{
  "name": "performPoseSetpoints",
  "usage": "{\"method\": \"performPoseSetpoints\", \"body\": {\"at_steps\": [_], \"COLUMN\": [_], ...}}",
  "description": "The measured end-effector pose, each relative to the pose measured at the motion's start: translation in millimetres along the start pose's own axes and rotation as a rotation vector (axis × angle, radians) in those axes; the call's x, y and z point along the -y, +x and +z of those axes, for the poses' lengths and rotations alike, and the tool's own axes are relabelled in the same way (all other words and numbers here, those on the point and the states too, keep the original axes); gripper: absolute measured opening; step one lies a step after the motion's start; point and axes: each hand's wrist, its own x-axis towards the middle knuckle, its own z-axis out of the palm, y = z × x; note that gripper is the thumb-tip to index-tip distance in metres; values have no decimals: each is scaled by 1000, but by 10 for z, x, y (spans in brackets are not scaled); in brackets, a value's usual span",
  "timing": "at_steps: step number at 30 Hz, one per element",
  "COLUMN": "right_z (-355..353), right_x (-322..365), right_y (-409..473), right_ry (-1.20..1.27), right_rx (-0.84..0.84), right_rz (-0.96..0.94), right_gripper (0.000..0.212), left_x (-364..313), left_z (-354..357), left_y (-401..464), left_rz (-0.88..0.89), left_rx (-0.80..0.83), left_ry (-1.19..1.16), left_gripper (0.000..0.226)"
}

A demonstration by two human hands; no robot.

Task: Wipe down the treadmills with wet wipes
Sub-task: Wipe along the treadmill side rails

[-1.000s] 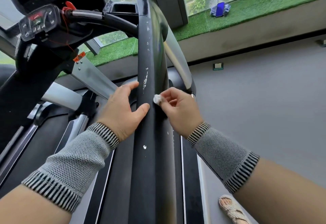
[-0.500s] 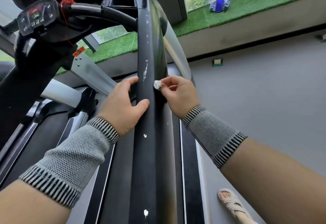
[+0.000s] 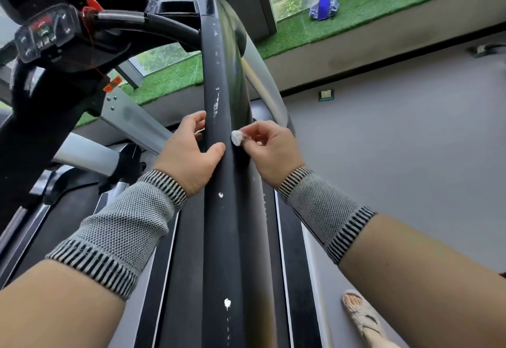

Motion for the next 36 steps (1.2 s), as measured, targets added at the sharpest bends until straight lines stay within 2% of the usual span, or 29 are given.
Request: {"method": "performPoseSetpoints", "body": {"at_steps": [4,9,14,20,23,27,31,36], "right_z": [-127,-72,-173,-69,-79,-132,-43,-58], "right_x": [-58,-132,-305,-391,-485,-539,-530,-554], "right_y": [-398,133,-414,162,28,-304,103,-222], "right_ry": [28,36,79,142,151,192,169,184], "right_rx": [95,8,71,6,14,92,13,32], "right_rz": [-12,33,123,206,265,347,385,458], "right_gripper": [22,27,12,25,25,18,21,20], "left_x": [19,15,63,67,80,100,120,150], "left_z": [13,65,49,59,36,38,7,-27], "left_y": [-1,-26,-23,-29,-41,-138,-267,-402], "left_rz": [-7,-13,-19,-60,-68,-103,-118,-96], "left_rx": [-8,-14,-24,-21,-34,-34,-23,9], "left_ry": [-16,-50,-56,-90,-99,-171,-175,-186], "left_gripper": [60,56,57,59,59,76,92,89]}}
